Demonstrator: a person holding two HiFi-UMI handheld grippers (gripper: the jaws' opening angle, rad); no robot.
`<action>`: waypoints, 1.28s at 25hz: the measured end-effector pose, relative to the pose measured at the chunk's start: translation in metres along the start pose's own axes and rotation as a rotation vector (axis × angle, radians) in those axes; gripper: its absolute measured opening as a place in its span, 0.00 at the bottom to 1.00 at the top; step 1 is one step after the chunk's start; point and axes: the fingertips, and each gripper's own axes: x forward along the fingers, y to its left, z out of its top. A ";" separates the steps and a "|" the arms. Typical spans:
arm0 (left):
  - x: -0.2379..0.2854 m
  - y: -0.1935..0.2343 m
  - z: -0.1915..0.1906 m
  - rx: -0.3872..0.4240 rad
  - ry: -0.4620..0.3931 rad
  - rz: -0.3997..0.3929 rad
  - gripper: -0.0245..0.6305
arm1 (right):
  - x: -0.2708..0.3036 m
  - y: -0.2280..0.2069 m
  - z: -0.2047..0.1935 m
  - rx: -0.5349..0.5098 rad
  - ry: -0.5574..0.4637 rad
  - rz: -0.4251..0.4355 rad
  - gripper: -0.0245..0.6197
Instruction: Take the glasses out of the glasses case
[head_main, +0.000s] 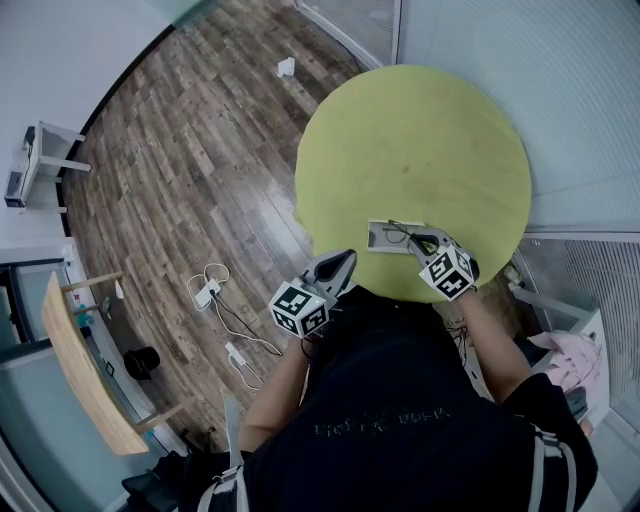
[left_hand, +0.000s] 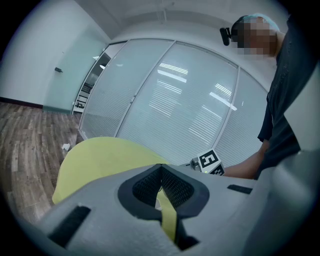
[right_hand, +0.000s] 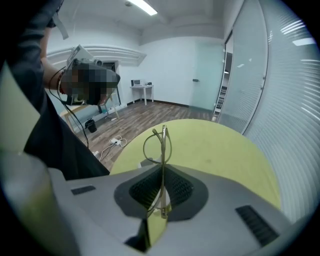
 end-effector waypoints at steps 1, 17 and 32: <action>0.001 -0.001 0.000 0.001 0.002 -0.003 0.06 | -0.005 0.000 0.000 0.013 -0.010 -0.002 0.10; 0.010 -0.003 0.002 -0.002 0.014 -0.031 0.06 | -0.055 -0.006 -0.004 0.328 -0.178 -0.034 0.10; 0.012 0.004 0.008 -0.008 0.006 -0.034 0.06 | -0.106 -0.029 -0.008 0.724 -0.426 -0.025 0.10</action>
